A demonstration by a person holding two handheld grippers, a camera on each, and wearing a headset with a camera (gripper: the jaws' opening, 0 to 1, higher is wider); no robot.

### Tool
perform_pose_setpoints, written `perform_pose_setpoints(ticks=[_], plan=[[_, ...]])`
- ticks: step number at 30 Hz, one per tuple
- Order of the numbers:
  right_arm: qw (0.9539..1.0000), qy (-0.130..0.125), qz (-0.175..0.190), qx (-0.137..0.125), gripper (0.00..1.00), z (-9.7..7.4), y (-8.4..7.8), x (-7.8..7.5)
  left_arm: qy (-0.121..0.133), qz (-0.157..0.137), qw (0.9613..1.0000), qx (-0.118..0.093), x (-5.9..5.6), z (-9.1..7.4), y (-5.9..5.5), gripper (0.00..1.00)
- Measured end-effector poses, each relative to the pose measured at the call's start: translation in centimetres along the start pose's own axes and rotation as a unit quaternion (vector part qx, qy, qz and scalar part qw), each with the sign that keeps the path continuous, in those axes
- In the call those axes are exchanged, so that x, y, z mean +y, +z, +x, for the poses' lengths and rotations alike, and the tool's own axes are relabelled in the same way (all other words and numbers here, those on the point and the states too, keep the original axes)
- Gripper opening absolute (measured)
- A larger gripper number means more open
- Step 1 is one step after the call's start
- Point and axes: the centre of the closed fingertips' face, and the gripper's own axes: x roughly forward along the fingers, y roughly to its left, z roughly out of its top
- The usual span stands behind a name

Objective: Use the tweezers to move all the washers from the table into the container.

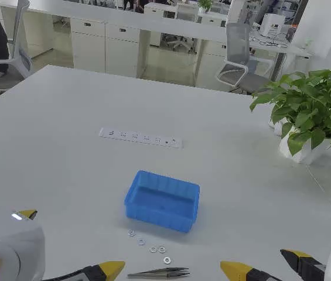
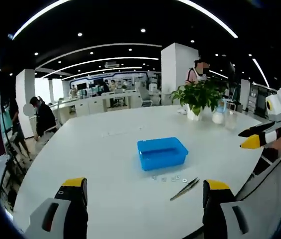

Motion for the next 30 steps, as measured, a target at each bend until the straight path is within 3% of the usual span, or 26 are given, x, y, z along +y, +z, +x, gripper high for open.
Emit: perform_pose_setpoints(ticks=[9, 18, 30], plan=[[1.0000, 0.001, 0.001, 0.005, 0.73, 0.1, -0.4, -0.1, -0.004, 0.000, 1.0000, 0.006, -0.2, 0.1, -0.2, 0.96], [0.9999, 0.001, -0.002, 0.013, 0.72, 0.2, -0.8, -0.1, -0.024, -0.002, 0.9996, 0.015, -0.7, 0.5, -0.5, 0.87], [0.9998, 0.002, -0.004, 0.018, 0.71, 0.6, -0.9, -0.1, -0.047, 0.026, 0.9983, 0.021, -1.3, 1.4, -0.5, 0.79]])
